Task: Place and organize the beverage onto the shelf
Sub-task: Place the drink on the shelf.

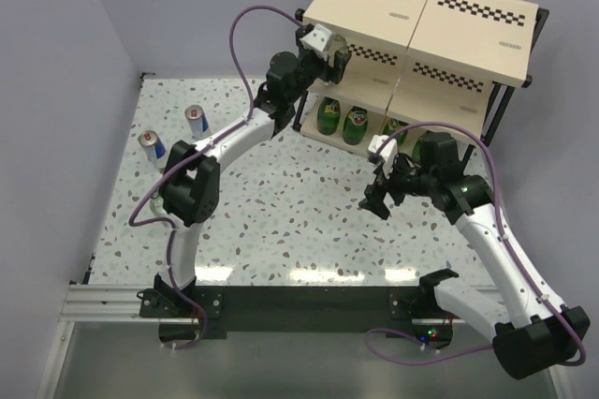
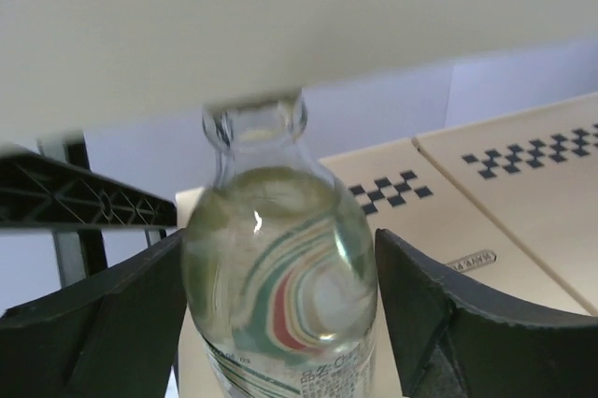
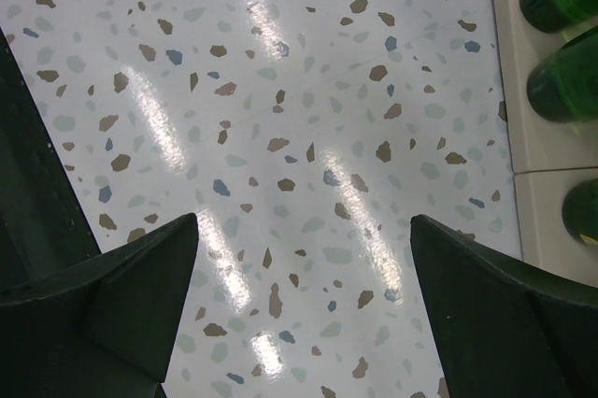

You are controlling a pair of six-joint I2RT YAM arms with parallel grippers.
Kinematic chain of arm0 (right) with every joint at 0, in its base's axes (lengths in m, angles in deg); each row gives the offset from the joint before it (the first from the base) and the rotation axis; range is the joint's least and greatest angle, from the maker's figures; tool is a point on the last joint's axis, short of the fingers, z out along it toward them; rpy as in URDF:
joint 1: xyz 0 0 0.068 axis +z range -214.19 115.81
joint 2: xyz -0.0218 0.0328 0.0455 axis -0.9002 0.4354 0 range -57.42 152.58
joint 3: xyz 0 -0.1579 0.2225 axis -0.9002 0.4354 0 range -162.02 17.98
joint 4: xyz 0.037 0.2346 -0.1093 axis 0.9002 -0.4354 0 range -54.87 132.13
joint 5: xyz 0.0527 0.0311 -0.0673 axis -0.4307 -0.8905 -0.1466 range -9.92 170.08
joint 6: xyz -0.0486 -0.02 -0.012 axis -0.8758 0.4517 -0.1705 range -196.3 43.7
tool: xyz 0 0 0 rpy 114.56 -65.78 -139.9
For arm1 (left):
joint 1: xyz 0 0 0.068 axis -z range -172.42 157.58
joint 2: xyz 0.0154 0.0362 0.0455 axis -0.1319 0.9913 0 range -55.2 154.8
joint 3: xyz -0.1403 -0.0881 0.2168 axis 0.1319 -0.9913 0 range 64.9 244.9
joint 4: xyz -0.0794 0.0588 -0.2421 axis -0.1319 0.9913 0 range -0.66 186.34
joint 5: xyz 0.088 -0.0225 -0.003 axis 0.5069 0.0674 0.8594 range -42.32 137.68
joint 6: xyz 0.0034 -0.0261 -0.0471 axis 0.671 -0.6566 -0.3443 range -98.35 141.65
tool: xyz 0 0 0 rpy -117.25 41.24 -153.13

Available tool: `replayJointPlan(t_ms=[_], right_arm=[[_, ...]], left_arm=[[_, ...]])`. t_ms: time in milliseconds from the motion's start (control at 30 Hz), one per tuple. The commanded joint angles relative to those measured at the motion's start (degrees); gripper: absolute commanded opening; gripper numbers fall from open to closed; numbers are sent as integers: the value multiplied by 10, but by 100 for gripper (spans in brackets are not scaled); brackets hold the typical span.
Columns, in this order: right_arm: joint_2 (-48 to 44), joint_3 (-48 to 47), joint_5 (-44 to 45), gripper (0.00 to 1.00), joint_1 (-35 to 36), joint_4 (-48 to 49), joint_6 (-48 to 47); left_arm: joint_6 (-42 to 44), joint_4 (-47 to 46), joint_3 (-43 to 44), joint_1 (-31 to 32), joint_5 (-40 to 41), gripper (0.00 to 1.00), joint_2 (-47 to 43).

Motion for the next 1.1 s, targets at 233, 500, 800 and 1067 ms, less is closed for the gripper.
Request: replayJointPlan(t_ms=[233,500,800,1067], right_arm=[[0,4,-15,99,-6,18,-10],[1,3,-26,99,-7,10,-17],[4,0,-61,99,-7,-5,-40],[17,-16,-107,99,-7,-43,-75]], left_arm=[[12,-79,-5,-4,0,93,-46],[23,-84,-77,-4,-14,100,-108],[52,-83,-214,-4,-43,100,-233],[80,-5,-355,-5,13,100,-394]])
